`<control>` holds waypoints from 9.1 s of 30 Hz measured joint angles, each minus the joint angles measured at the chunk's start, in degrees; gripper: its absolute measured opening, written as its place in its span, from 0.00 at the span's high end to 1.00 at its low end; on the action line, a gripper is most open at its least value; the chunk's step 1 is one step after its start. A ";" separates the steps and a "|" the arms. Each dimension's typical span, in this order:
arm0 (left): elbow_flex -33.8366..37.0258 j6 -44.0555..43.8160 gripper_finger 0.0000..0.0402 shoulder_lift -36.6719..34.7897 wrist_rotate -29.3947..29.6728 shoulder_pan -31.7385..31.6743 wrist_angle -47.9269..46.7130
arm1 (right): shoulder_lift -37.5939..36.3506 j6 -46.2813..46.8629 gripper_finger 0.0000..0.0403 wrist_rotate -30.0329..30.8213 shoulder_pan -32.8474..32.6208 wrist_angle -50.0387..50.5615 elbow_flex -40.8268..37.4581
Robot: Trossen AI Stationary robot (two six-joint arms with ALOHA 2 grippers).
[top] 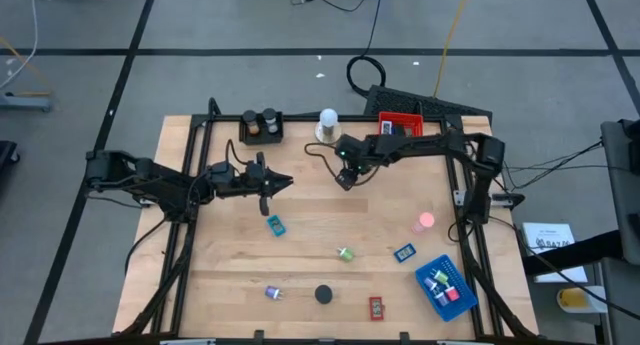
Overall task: Pick & Place Office items
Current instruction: Put the blue charger adapter into the blue bin, then put the light blue digital timer into the red bin
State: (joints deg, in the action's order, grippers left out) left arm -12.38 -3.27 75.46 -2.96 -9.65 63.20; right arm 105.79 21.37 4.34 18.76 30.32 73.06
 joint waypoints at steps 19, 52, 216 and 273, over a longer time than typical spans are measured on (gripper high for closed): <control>-0.02 0.02 0.86 0.01 0.02 0.00 0.02 | 3.44 -1.15 0.71 -3.14 0.40 -3.48 0.28; -0.02 0.02 0.86 0.02 0.03 -0.02 0.04 | -24.98 90.34 0.69 -1.75 -64.36 31.61 -4.17; -25.14 -23.91 0.32 10.95 -3.08 12.39 -82.56 | -28.85 -22.85 0.99 -1.67 -6.89 -52.15 -35.70; -27.65 -25.32 0.36 10.51 7.25 18.14 -88.57 | -28.85 -23.52 0.99 -1.45 -8.37 -52.86 -35.72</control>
State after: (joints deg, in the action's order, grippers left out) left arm -40.03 -28.59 85.97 4.29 8.49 -25.37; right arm 76.95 -2.15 2.90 10.39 -22.55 37.34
